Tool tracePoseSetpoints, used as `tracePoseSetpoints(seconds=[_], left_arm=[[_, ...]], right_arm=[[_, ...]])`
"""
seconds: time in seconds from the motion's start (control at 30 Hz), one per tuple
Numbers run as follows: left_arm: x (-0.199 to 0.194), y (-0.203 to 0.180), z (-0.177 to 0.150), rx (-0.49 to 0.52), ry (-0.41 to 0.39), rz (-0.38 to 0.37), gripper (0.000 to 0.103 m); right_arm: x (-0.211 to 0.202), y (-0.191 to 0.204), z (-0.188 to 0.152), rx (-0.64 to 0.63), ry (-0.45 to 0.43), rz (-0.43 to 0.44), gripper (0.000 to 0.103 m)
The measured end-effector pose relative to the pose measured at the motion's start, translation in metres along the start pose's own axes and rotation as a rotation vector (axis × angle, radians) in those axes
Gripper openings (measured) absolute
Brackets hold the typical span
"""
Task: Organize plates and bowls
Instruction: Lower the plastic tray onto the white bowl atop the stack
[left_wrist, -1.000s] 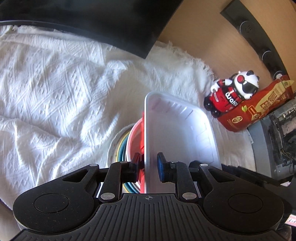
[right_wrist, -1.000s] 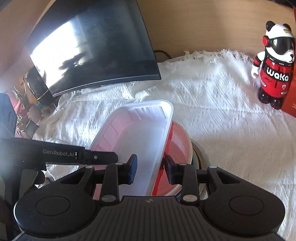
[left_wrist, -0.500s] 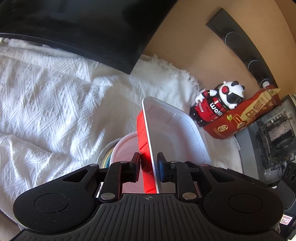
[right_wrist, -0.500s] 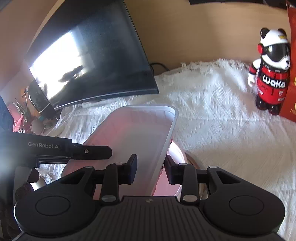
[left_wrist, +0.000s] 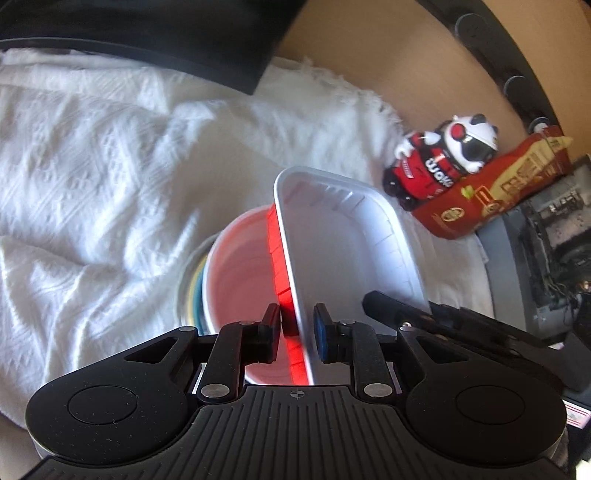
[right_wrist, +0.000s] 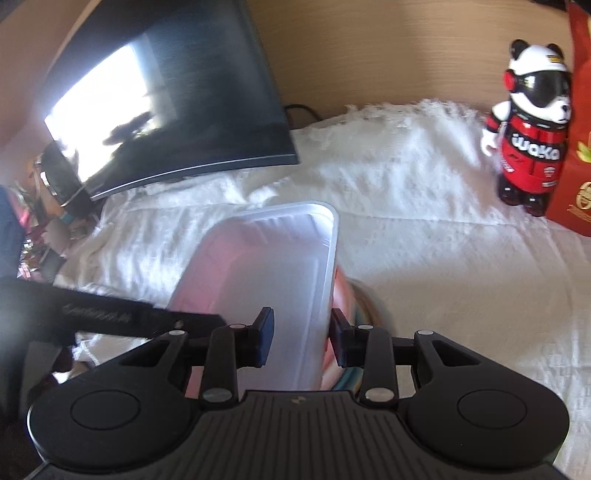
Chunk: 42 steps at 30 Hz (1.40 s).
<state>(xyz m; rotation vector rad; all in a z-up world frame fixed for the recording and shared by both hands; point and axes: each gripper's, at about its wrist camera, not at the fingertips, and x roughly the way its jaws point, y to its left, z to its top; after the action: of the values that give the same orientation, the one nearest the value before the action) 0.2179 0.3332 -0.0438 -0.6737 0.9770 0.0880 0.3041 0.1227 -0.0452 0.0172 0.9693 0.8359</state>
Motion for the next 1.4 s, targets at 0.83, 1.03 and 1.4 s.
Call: tracePoseSetpoints(seconds=[0.83, 1.03, 1.4], left_arm=[[-0.001, 0.012, 0.006, -0.042, -0.009, -0.019, 0.022], [-0.017, 0.014, 0.009, -0.016, -0.06, 0.024, 0.021], [-0.002, 0.013, 0.005, 0.019, -0.039, 0.074, 0.021]], right_arm=[[0.019, -0.005, 0.003, -0.016, 0.035, 0.003, 0.033], [0.014, 0.008, 0.003, -0.045, 0.039, 0.031, 0.033], [0.008, 0.01, 0.001, -0.058, 0.023, -0.01, 0.033]])
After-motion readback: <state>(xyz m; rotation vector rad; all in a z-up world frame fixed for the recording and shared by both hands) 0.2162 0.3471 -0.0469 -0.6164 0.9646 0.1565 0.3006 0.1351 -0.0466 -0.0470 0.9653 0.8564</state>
